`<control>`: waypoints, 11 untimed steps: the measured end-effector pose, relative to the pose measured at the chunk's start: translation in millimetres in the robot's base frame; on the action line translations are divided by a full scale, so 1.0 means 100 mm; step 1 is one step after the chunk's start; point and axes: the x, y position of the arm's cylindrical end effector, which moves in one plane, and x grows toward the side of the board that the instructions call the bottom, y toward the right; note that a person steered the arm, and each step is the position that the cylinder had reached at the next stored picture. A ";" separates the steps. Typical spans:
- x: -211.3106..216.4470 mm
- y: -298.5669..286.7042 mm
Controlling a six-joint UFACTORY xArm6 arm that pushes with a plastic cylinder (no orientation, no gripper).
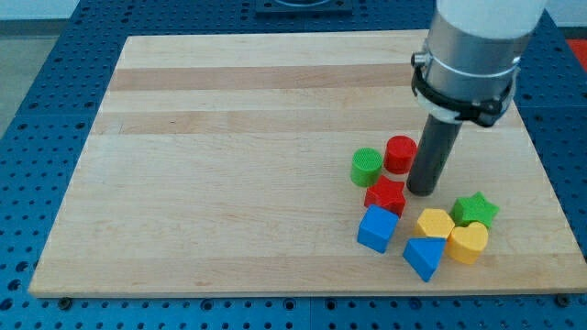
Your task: Place the red star at the bottom center of the board
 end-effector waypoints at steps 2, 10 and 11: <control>0.10 -0.28; 0.58 -1.26; 0.60 -1.49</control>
